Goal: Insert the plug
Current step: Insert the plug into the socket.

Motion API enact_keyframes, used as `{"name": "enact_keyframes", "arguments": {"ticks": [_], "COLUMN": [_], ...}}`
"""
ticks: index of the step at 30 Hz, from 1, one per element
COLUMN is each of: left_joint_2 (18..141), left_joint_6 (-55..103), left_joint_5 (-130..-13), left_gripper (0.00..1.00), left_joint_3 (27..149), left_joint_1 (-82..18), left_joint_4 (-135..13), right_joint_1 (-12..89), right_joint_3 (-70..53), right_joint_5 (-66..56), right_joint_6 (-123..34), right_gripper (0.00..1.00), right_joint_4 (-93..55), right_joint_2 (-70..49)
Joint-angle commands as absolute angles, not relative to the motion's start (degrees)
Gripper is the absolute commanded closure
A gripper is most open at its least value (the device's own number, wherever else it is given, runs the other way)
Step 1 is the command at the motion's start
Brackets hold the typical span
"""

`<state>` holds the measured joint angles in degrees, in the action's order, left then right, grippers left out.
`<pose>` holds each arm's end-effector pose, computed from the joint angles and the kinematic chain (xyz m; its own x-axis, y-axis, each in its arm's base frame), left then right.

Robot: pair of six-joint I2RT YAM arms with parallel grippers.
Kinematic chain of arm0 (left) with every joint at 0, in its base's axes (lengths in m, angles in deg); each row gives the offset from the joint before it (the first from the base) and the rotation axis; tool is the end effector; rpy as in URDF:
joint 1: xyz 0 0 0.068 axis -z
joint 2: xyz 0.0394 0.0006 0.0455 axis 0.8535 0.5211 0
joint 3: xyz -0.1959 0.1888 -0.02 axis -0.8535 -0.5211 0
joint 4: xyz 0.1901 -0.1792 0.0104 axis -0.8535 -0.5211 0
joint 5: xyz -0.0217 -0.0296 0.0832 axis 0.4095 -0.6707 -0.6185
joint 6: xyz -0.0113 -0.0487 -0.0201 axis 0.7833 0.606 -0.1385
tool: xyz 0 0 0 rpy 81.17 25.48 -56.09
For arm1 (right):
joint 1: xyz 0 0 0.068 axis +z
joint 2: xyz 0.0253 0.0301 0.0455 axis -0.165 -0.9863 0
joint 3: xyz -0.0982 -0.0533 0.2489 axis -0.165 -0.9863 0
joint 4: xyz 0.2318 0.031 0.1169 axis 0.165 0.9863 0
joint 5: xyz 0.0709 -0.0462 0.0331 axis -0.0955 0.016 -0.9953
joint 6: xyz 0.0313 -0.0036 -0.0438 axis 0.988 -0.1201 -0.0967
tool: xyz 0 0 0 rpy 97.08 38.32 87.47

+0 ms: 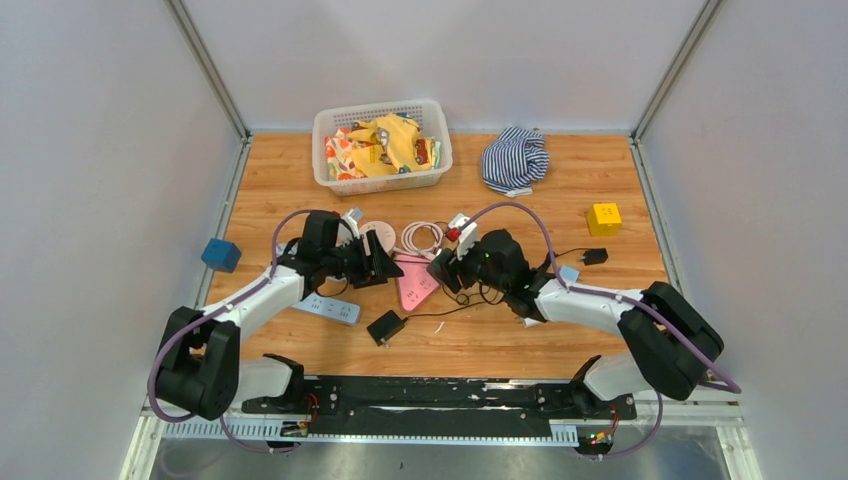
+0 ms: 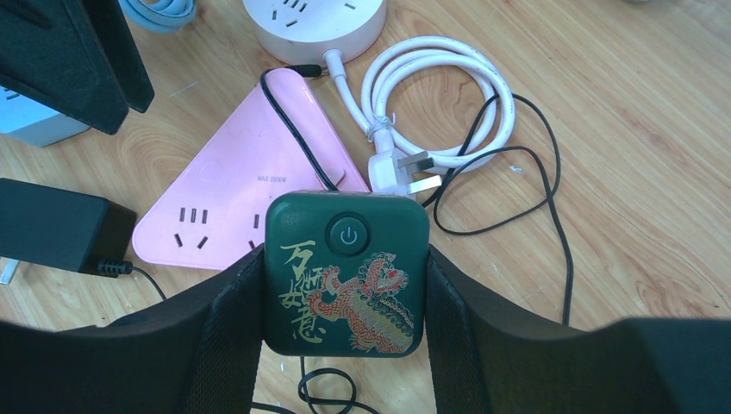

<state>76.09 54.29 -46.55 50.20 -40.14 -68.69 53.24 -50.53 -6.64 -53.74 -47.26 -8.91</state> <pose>0.2260 -0.0960 0.1931 -0.9110 -0.2785 -0.3040 0.0592 0.6414 -0.7649 0.2053 0.2045 0.2067 -0.1850 -0.2371 -0.9537 -0.8014 0.5981 0.0067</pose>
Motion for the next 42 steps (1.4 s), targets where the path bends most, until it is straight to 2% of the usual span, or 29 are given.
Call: {"name": "enact_keyframes", "arguments": {"ticks": [1, 16, 27, 36, 42], "left_joint_2": [78.17, 86.68, 91.32, 94.08, 96.13], "left_joint_6": [55.27, 56.76, 53.71, 52.67, 52.55], "left_joint_5": [-46.39, -47.96, -55.56, -61.24, -61.57], "left_gripper": [0.38, 0.42, 0.46, 0.56, 0.55], "left_joint_3": [50.55, 53.36, 59.08, 61.50, 61.80], "left_joint_1": [-40.40, -37.13, -37.57, -37.94, -37.94], "left_joint_4": [-68.20, -64.91, -66.69, -66.73, -66.10], "right_joint_1": [52.82, 52.81, 52.82, 52.74, 52.73], "right_joint_3": [-50.03, -51.48, -48.99, -49.10, -49.21], "right_joint_5": [-7.90, -5.86, -5.92, -6.50, -6.20], "right_joint_6": [-53.25, -55.70, -56.41, -57.22, -57.54], "right_gripper": [1.00, 1.00, 1.00, 1.00, 1.00], "right_joint_4": [-48.37, -41.89, -39.98, -39.28, -38.92], "right_joint_2": [-10.56, -6.37, -8.35, -8.23, -7.71]}}
